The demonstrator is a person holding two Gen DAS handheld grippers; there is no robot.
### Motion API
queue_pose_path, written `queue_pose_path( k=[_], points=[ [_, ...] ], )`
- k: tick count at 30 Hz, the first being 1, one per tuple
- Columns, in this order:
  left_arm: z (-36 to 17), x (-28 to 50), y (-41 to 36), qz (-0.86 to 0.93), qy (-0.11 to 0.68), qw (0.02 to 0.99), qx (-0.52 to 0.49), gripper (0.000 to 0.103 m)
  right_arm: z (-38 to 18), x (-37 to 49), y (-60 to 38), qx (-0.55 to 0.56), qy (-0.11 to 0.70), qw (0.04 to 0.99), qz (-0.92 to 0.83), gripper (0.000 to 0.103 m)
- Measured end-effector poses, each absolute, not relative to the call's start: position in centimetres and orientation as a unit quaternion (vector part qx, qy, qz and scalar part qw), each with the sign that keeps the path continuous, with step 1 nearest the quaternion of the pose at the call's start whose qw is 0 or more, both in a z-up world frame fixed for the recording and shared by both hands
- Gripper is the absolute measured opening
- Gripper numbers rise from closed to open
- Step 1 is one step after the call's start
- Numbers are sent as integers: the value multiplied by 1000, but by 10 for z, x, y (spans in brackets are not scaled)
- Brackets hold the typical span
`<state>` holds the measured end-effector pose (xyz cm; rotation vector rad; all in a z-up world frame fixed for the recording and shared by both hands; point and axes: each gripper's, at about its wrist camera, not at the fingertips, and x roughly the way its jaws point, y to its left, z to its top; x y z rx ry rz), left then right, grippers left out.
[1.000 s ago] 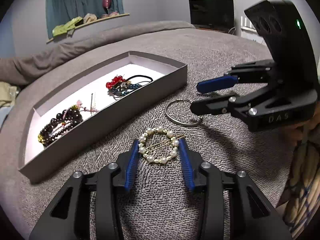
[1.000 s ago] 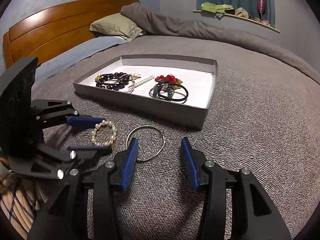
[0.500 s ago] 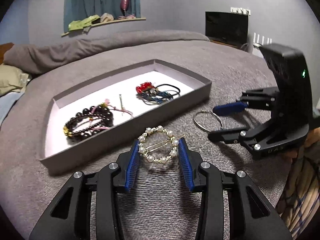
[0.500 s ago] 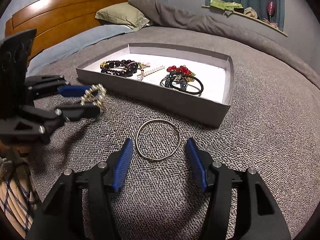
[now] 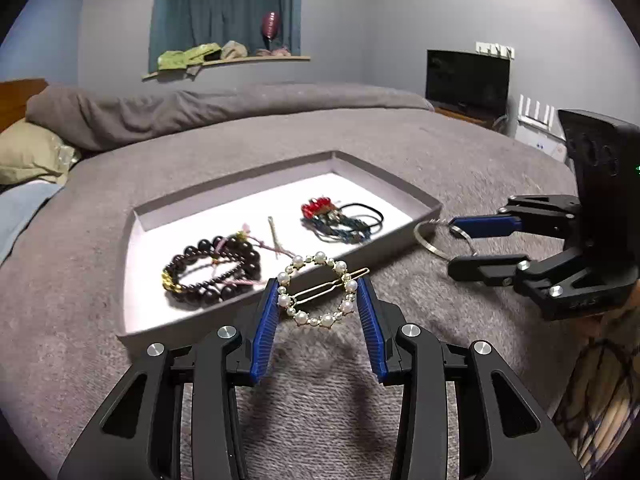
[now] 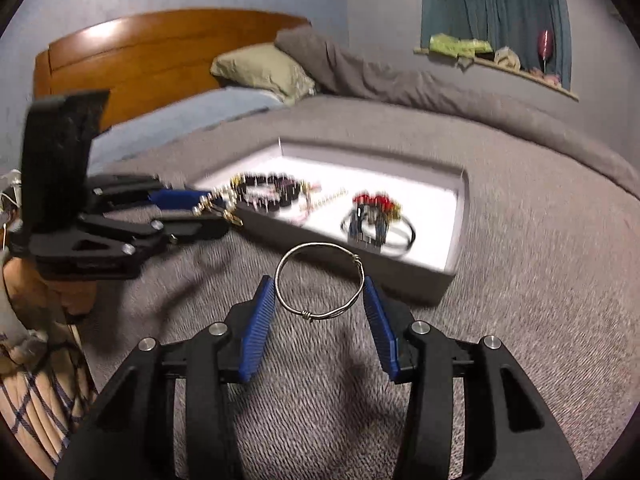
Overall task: Organize jewelry
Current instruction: 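Close left tool on pearl ring clip while right tool moves to silver hoop, then close right tool on silver hoop while left tool lifts pearl ring clip, then carry pearl ring clip with left tool while right tool carries silver hoop to tray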
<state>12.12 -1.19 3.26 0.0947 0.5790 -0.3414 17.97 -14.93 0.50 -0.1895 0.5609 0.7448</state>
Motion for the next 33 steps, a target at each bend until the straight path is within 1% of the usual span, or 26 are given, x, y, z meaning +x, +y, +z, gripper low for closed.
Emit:
queue_pose_path(
  k=[4,15,26,33],
  points=[
    [38,126,-6,-158,277,947,34,40,19,185,-151,-71,251,897,357,46],
    [49,148,8,-136,266,954,0,40,39,209,-145,-31,235,908,346,46],
    [52,180,14,-119,265,957,-18,40,42,249,-139,-11,244,912,330,46],
    [48,203,16,-111,274,955,-28,40,36,270,-134,-18,255,911,323,46]
  ],
)
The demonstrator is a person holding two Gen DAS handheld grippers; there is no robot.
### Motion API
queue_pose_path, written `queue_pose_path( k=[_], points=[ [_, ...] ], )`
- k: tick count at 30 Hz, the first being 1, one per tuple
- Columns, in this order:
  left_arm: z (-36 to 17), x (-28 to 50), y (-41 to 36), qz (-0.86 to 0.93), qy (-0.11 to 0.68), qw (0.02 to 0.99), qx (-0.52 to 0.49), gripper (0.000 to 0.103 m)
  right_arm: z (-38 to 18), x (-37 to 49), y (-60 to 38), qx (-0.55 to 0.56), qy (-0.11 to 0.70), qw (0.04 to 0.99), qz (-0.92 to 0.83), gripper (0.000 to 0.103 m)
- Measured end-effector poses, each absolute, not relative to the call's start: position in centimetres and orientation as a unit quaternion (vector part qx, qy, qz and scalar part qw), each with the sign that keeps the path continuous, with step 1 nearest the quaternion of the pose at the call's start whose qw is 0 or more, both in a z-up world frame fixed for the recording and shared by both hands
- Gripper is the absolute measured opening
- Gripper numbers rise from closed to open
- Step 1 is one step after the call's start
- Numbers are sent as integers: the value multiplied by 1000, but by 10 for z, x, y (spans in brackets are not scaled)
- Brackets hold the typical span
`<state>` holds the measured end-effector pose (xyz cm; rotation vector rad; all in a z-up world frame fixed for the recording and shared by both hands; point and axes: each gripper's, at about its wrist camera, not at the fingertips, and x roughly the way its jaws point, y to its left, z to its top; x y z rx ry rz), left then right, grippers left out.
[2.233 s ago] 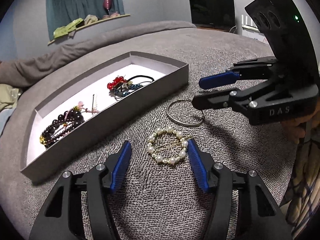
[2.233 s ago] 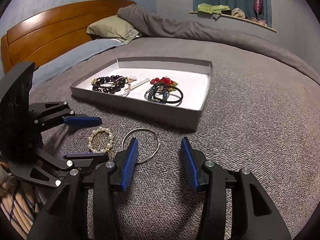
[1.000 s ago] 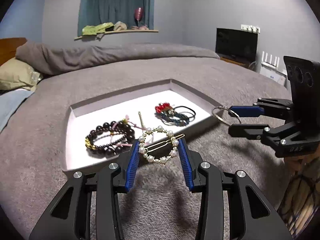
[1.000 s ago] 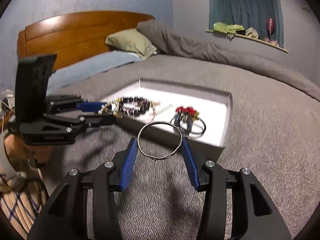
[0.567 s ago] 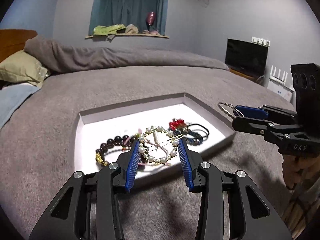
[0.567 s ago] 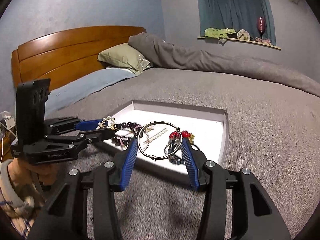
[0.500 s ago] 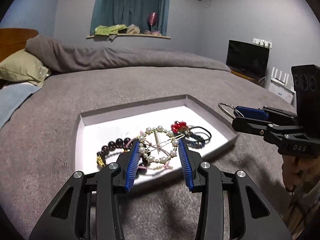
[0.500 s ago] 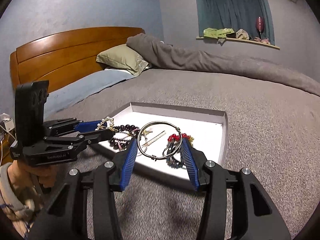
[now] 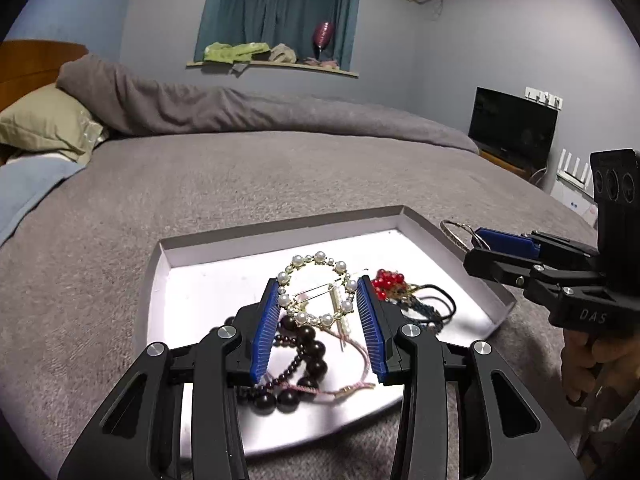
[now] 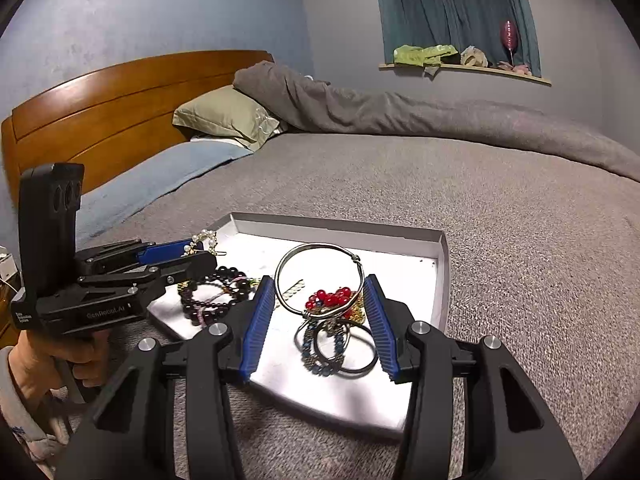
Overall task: Organize jewelry
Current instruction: 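Carry pearl ring clip with left tool while right tool carries silver hoop to tray, then open left tool releasing pearl ring while right tool releases silver hoop in tray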
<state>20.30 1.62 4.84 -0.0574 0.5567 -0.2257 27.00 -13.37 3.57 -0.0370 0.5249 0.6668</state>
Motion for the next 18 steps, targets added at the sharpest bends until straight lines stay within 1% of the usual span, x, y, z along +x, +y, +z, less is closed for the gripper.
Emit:
queue_pose_path(
  k=[18],
  points=[
    [24,235,13,-104,328,939,-28,41,16,308,-127,-27,294,907,301,46]
  ],
)
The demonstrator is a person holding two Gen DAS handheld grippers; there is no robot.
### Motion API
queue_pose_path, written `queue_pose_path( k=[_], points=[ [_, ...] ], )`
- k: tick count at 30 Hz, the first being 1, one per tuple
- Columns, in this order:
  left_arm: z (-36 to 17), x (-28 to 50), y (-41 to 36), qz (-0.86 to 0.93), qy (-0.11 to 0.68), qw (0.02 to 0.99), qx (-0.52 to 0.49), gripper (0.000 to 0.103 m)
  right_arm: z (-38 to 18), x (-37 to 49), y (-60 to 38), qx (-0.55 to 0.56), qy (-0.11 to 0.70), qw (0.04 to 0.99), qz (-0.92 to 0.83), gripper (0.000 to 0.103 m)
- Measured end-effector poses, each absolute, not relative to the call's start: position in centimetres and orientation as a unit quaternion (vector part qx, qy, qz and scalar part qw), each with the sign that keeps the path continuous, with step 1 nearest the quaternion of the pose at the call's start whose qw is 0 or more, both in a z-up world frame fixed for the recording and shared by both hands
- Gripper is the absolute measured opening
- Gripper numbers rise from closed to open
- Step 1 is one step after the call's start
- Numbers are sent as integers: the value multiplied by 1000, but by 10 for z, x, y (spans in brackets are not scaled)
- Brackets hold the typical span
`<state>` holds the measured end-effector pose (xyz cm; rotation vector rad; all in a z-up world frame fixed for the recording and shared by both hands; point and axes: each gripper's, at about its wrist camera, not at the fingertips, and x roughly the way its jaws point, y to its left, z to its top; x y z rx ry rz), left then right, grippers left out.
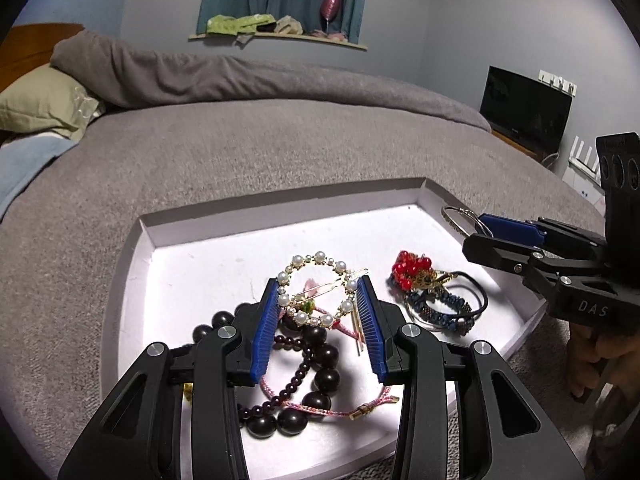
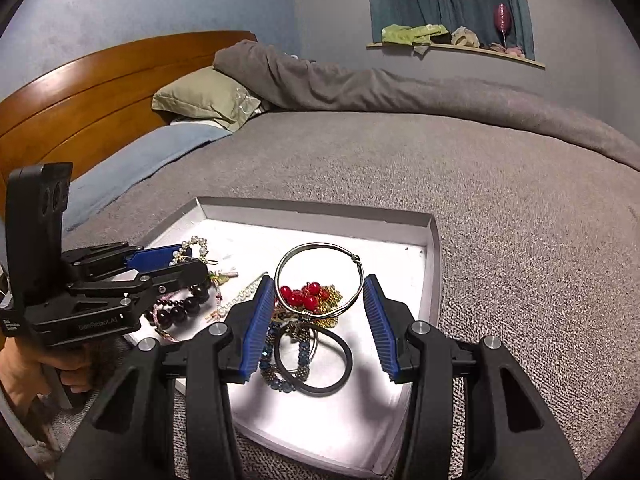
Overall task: Organize jewelry
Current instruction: 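Open left tool releasing pearl ring while right tool releases silver hoop in tray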
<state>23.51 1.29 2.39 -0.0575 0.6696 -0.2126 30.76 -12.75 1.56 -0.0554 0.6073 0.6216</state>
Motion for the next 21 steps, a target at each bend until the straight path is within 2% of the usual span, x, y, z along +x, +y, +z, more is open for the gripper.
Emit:
queue_pose_path(
  k=[8,11,14,15,19,21],
  points=[
    [17,238,5,-111,345,932,-15,41,5,313,-122,-43,314,904,288,46],
    [17,238,4,-110,344,932,-15,53,3,314,-122,-44,317,903,286,46],
    [19,237,4,-110,340,934,-13,59,3,313,-120,-44,315,903,287,47],
    [19,236,4,-109,339,934,-13,65,3,313,-120,-44,315,903,288,47],
    [24,231,5,-108,325,939,-14,79,7,307,-123,-40,301,907,292,48],
    [27,227,4,-107,315,943,-11,85,10,303,-126,-38,292,909,294,54]
  ],
)
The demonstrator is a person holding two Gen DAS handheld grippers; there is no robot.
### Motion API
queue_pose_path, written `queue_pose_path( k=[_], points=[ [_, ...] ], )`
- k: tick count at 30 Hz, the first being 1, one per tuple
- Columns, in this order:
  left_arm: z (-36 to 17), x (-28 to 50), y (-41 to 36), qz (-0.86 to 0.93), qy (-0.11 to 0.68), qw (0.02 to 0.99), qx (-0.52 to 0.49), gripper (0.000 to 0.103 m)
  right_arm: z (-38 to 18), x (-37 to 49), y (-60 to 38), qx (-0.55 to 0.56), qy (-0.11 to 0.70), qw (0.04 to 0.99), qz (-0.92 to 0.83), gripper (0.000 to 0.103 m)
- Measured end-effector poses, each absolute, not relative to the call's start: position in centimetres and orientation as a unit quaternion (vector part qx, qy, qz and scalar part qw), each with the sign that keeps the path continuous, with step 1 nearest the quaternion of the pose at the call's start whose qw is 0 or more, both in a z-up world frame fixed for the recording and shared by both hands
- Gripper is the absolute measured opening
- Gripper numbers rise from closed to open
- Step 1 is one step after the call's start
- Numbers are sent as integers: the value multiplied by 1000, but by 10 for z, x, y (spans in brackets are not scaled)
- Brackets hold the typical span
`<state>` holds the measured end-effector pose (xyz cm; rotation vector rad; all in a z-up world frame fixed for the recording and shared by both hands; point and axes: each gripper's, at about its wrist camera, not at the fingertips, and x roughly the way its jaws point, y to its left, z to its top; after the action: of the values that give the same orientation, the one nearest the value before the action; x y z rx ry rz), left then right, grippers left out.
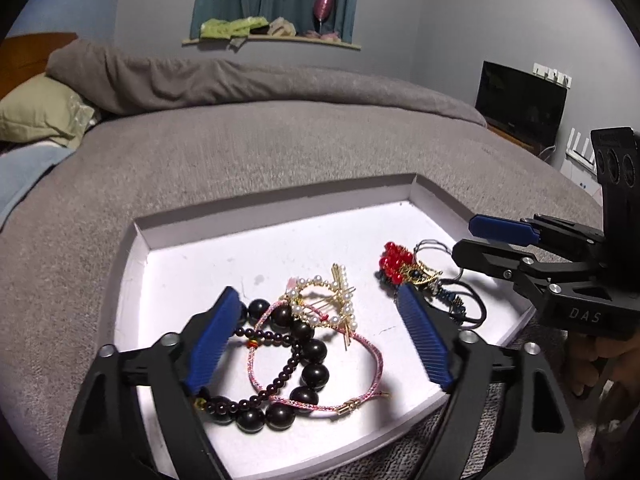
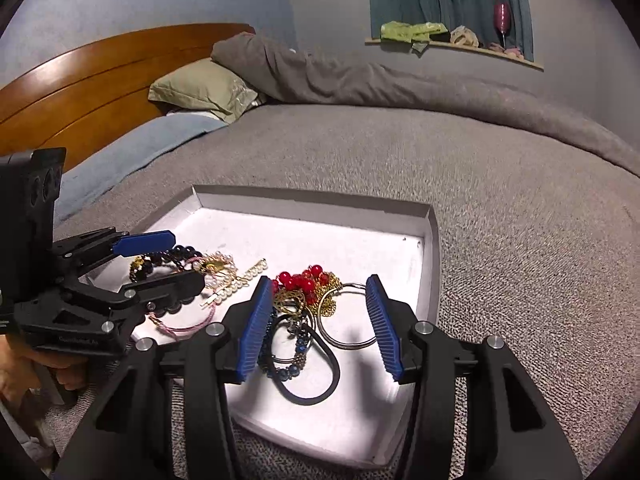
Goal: Organize jewelry
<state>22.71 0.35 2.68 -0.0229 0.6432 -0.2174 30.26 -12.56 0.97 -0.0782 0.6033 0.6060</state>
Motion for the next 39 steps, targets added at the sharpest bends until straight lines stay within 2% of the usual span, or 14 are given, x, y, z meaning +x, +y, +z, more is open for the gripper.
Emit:
queue_pose_path(
  k=[3,7,18,33,39],
  points=[
    [28,222,4,-102,307,946,-5,92,12,296,-132,-33,283,912,294,54],
    [29,217,5,-91,298,950,-3,94,14,285,-137,-34,274,916,291,55],
    [32,185,4,-81,277,957,-8,96,20,262,-153,-14,250,928,276,80],
    [33,144,0,-74,244,967,-11,98,16,225,-163,-2,230,935,269,97],
    [31,127,0,-57,230,971,-15,98,7,209,-168,-3,227,936,268,97]
  ],
)
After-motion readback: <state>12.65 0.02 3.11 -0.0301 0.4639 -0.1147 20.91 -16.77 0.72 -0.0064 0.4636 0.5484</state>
